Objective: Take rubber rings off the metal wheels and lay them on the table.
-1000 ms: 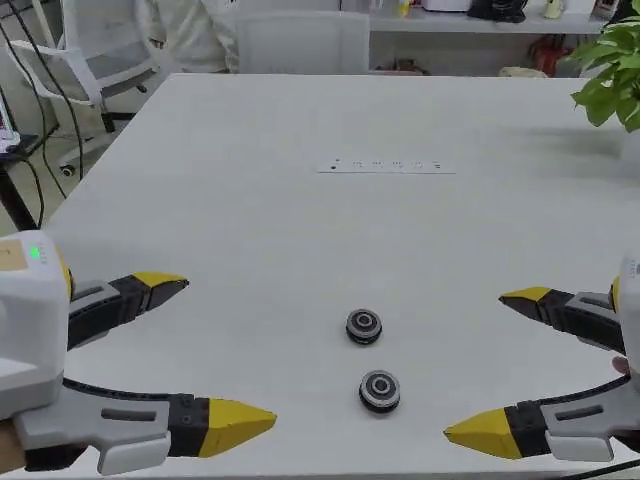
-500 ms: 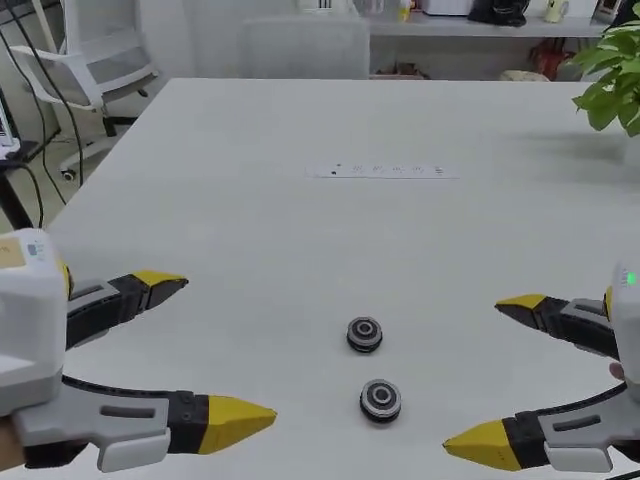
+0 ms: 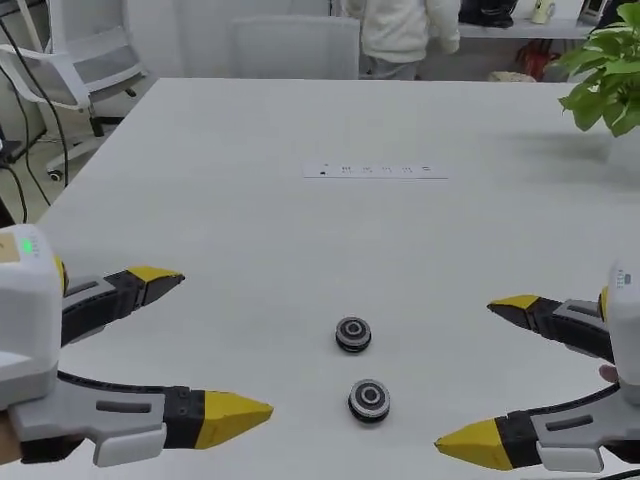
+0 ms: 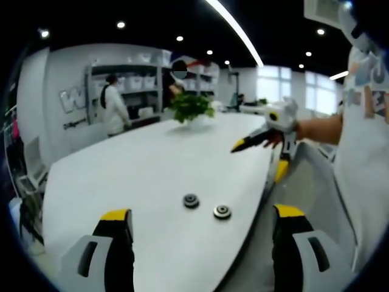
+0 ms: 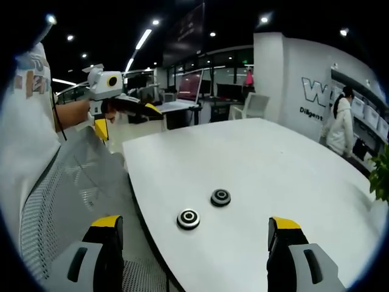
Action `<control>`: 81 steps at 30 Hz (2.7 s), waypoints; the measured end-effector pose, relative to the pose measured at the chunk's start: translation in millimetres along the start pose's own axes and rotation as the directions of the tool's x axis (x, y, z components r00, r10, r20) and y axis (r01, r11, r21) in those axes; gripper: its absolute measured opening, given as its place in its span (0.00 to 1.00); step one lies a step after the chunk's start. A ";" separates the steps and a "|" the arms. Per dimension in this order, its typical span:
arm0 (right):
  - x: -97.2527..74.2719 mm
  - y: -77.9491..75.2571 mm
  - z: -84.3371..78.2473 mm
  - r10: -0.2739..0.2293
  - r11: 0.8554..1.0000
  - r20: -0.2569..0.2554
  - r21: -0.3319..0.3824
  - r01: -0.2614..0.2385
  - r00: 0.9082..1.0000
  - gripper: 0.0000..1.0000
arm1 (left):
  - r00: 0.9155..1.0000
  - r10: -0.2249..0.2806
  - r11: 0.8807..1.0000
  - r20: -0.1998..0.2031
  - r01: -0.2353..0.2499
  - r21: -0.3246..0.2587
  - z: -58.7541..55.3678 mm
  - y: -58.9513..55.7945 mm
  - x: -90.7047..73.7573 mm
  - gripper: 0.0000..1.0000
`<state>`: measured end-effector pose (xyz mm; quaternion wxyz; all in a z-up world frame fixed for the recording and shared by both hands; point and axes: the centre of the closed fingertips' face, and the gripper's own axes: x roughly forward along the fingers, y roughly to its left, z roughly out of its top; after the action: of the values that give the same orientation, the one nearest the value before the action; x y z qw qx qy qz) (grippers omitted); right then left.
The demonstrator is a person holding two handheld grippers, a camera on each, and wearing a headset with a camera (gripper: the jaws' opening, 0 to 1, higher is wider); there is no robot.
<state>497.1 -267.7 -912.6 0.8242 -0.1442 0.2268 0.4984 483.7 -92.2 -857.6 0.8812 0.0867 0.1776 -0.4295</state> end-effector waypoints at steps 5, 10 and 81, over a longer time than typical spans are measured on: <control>-1.7 2.8 -1.2 0.003 1.000 -0.005 -0.012 -0.003 1.000 0.95 | 1.000 -0.004 1.000 -0.003 0.004 0.003 -0.4 -3.6 1.6 0.96; -5.4 0.8 -0.5 -0.001 1.000 0.011 0.001 0.001 1.000 0.96 | 1.000 -0.006 1.000 -0.005 0.006 0.001 -0.9 -5.9 2.6 0.96; 41.6 -15.0 14.1 0.128 0.985 -0.002 -0.119 -0.128 0.992 0.69 | 0.988 -0.146 0.984 -0.048 0.150 0.095 11.4 0.0 69.1 0.84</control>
<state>530.3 -236.7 -921.9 0.7811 -0.1768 0.2030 0.5634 525.7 -145.8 -873.9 0.8377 0.1254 0.1801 -0.5001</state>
